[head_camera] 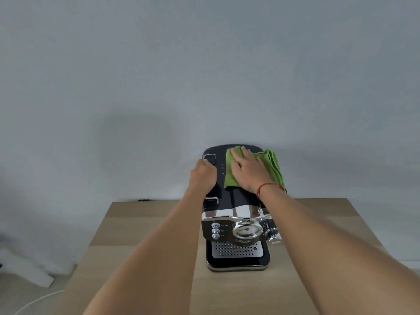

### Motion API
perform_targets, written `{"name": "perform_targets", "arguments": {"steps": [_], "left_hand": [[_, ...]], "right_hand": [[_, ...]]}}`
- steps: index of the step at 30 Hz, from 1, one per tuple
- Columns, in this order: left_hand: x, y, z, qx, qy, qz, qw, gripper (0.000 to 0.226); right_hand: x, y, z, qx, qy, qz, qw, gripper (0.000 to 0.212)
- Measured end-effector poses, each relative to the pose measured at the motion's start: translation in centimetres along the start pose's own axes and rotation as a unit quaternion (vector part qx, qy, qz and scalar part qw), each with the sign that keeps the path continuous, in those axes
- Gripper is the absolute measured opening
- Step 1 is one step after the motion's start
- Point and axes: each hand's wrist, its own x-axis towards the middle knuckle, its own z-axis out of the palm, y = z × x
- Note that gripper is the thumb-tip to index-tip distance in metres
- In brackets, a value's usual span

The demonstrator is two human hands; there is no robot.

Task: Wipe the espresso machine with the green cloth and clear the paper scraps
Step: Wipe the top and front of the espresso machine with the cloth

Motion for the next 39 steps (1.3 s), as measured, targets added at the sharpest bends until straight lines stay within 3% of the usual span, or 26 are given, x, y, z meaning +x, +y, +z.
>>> {"name": "perform_targets", "arguments": {"steps": [9, 14, 17, 30, 39], "left_hand": [[-1.7, 0.4, -0.8, -0.003, -0.009, -0.003, 1.0, 0.051], [-2.1, 1.3, -1.1, 0.026, -0.025, -0.026, 0.999, 0.05], [-1.5, 2.2, -1.2, 0.007, -0.016, -0.028, 0.999, 0.046], [1.1, 1.0, -0.1, -0.009, -0.012, -0.006, 1.0, 0.049], [2.2, 0.4, 0.5, -0.008, 0.0, -0.004, 1.0, 0.045]], "right_hand": [[-2.6, -0.7, 0.4, 0.001, -0.015, 0.025, 1.0, 0.06], [-3.5, -1.1, 0.3, 0.134, 0.091, 0.034, 0.986, 0.042], [-2.6, -0.9, 0.5, 0.161, 0.112, 0.038, 0.98, 0.037], [3.9, -0.8, -0.1, 0.096, 0.016, -0.018, 0.995, 0.048], [5.3, -0.7, -0.2, 0.075, 0.039, -0.017, 0.996, 0.048]]}}
